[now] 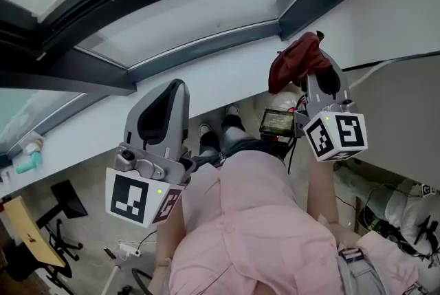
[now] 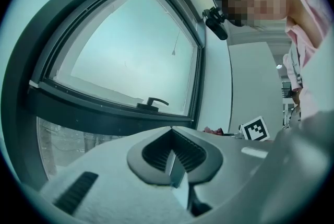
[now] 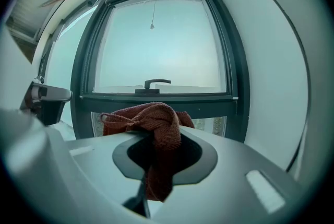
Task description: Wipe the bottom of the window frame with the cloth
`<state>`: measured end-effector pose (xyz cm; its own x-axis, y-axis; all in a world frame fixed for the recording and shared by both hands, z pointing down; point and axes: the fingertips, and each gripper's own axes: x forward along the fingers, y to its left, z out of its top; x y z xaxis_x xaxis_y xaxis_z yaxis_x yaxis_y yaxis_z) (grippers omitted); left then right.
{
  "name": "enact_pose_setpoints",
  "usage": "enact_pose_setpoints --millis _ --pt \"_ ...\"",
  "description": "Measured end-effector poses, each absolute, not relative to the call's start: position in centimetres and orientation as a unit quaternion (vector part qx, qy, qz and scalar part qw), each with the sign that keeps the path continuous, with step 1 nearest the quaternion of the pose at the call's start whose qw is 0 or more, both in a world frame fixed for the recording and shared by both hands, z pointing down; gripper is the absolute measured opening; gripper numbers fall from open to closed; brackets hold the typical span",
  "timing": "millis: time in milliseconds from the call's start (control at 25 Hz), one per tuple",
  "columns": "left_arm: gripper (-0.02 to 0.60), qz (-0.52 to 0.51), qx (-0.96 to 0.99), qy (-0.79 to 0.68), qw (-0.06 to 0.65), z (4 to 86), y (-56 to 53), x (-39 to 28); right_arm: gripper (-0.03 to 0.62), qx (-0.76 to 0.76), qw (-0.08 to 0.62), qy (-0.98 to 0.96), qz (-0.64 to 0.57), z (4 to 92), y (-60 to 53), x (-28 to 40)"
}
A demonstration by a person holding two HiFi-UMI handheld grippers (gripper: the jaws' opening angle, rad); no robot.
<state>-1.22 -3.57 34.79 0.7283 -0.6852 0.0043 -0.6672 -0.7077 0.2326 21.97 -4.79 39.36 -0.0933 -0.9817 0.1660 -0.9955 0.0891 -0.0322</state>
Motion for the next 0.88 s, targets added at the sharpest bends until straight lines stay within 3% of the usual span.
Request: enact_pose_setpoints --millis 880 --pt "0.0 -0.047 0.927 -0.349 0.126 36.2 0.5 -5.0 0.064 0.655 0.047 -0.751 0.062 38.1 0.3 16.7"
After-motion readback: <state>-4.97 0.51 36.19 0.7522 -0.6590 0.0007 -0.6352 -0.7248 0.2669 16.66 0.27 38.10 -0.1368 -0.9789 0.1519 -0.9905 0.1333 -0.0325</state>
